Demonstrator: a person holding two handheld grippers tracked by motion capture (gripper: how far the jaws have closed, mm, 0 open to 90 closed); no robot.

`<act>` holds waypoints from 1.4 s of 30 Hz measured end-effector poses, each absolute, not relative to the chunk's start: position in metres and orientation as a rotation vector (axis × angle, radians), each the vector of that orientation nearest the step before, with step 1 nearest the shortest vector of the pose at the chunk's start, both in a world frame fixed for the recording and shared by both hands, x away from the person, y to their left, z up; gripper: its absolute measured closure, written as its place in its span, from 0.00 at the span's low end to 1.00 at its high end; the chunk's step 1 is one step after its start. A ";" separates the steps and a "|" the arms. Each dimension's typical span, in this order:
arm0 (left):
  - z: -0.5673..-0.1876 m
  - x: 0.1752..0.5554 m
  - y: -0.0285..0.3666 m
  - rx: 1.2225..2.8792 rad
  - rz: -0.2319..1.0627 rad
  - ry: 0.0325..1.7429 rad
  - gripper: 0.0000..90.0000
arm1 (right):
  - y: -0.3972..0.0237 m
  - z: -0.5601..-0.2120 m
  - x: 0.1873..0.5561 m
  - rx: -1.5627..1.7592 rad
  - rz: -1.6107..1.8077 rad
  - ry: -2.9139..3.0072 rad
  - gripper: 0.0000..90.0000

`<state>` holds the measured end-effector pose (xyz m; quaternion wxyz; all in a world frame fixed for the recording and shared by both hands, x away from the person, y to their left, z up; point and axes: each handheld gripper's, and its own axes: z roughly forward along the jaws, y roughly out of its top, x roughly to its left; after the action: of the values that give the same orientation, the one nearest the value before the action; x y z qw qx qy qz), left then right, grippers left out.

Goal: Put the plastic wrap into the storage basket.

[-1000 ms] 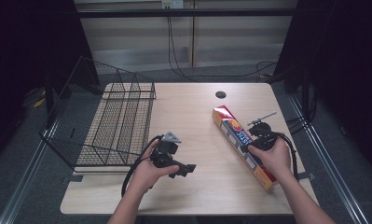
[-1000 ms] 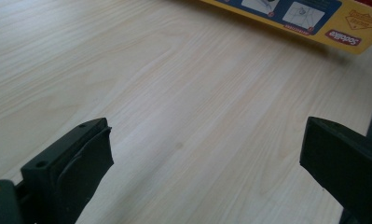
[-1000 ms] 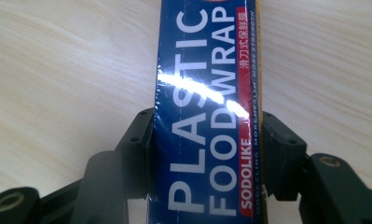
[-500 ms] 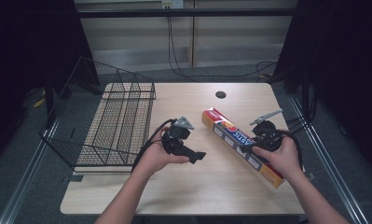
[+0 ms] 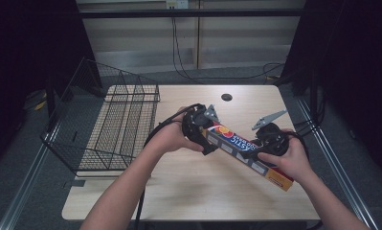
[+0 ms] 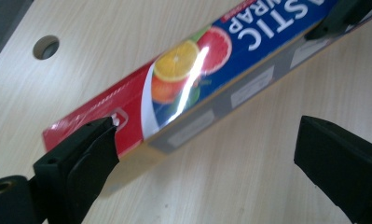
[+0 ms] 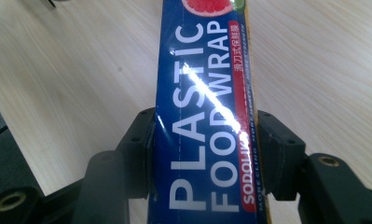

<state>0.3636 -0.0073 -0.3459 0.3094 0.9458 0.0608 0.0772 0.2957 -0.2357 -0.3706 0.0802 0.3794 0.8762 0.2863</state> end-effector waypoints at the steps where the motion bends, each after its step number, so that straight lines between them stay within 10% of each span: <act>1: -0.346 0.364 -0.007 2.499 0.204 0.161 0.06 | -0.236 -0.371 0.296 1.135 0.856 2.620 0.51; 14: -0.353 0.368 -0.038 2.620 0.083 -0.071 0.06 | -0.224 -0.362 0.290 0.980 0.875 2.717 0.51; 31: -0.370 0.348 -0.060 2.794 -0.134 -0.110 0.38 | -0.218 -0.361 0.287 0.634 0.880 2.805 0.49; 42: -0.357 0.351 -0.039 2.848 -0.125 0.317 0.48 | -0.252 -0.344 0.299 0.904 1.023 2.622 0.04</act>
<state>0.3509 -0.0392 -0.3567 0.1364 0.9836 0.1095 -0.0432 0.2986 -0.2521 -0.3437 0.0925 0.3044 0.8832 0.3447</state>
